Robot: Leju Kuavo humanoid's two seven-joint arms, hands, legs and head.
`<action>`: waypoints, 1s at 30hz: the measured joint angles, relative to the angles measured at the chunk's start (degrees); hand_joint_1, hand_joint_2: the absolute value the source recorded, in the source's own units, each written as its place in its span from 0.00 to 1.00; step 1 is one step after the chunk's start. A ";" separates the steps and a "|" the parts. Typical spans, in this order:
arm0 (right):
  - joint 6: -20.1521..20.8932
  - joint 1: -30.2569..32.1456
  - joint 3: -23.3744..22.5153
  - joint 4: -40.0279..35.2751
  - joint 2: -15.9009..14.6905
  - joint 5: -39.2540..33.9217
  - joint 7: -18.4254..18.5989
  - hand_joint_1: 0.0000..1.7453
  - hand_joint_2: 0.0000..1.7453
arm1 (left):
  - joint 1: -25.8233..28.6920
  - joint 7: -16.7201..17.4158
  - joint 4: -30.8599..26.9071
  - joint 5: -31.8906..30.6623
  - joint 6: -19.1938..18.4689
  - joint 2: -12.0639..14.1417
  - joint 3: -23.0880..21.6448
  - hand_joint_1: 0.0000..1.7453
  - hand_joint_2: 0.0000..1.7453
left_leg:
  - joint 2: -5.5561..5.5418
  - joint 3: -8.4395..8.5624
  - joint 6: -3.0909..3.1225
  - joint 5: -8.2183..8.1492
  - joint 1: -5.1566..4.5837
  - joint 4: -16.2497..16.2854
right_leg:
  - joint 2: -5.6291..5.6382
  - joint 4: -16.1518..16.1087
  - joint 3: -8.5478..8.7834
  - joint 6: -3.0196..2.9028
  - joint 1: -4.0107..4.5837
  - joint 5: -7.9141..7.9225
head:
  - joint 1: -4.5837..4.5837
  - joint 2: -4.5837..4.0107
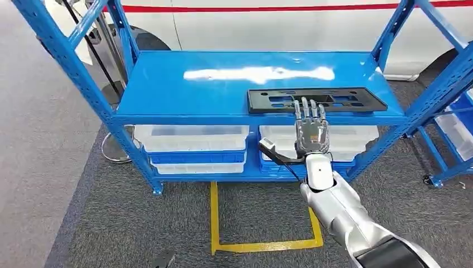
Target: Take the parts from the cabinet and place them on the table.
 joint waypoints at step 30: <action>0.28 0.32 -1.79 3.37 0.15 -0.02 -0.46 0.00 1.00 | 0.69 0.00 0.09 -0.15 -0.07 0.37 0.00 0.00 0.00 | 0.14 -0.38 -0.08 0.08 1.08 0.16 | -0.05 -0.16 -0.43 1.39 -0.72 0.45 | -0.24 0.00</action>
